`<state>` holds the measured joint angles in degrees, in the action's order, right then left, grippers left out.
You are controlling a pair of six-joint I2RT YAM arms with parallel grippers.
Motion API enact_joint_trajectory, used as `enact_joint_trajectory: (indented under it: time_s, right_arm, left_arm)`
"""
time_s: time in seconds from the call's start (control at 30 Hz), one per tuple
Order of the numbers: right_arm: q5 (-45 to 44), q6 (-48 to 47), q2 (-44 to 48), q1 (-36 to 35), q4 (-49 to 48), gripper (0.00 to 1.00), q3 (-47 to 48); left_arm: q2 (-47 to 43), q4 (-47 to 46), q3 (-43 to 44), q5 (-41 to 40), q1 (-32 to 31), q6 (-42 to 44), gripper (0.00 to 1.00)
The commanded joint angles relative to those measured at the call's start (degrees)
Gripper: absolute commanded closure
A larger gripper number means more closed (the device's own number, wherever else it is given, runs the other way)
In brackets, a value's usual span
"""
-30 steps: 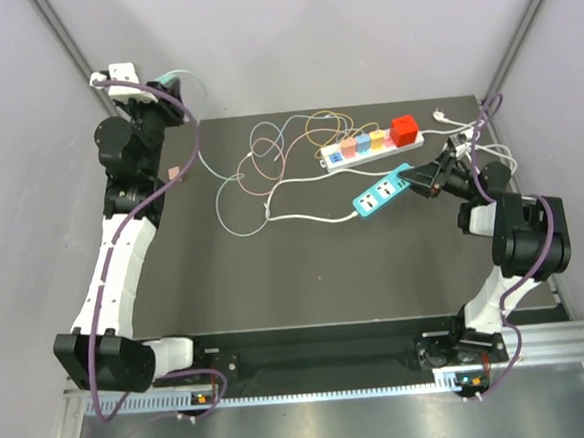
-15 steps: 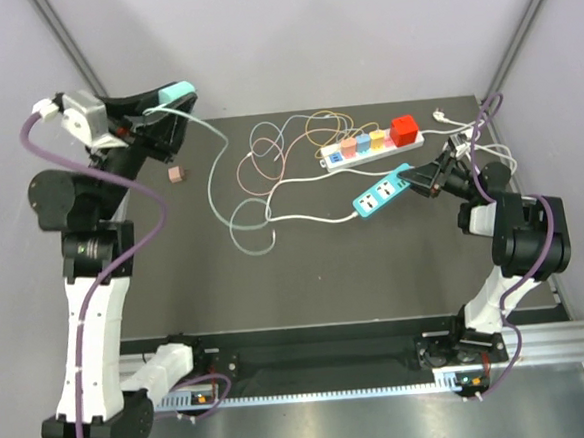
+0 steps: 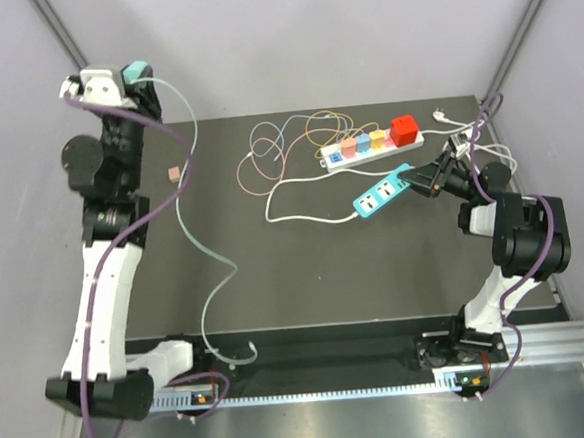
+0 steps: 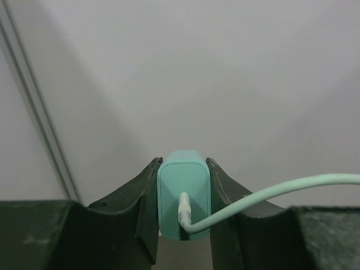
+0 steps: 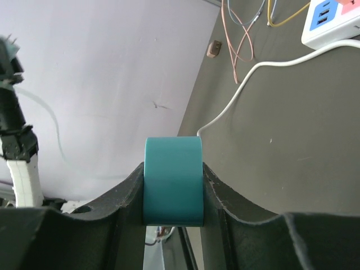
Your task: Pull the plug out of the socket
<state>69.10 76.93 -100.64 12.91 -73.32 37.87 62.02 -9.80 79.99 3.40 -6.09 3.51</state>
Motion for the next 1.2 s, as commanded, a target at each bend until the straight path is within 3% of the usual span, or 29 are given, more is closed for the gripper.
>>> enact_joint_trajectory:
  time_s: [0.0, 0.13, 0.3, 0.47, 0.9, 1.17]
  right_arm:
    - [-0.28, -1.51, 0.18, 0.10, -9.48, 1.00, 0.54]
    - [-0.19, -2.13, 0.01, 0.36, -8.86, 1.00, 0.45]
    - [-0.11, -2.13, -0.96, 0.63, -8.77, 1.00, 0.63]
    - [0.07, -2.13, -1.31, 0.63, -8.77, 1.00, 0.72]
    - [0.51, -1.96, -1.84, 0.89, -8.77, 1.00, 0.98]
    - [0.77, -1.69, -1.84, 1.51, -8.86, 1.00, 1.16]
  left_arm:
    - [5.03, -11.10, 0.43, -14.36, 0.20, 3.26, 1.00]
    - [11.61, -16.99, 5.17, -23.59, 0.20, 6.76, 1.00]
    - [17.07, -21.48, 10.01, -28.53, 0.20, 14.58, 1.00]
    - [21.30, -25.44, 8.09, -33.45, 1.16, 21.28, 1.00]
    - [28.41, -20.52, -4.38, -31.09, 5.65, 11.88, 1.00]
    - [34.13, -14.38, -10.99, -27.85, 9.16, -3.05, 1.00]
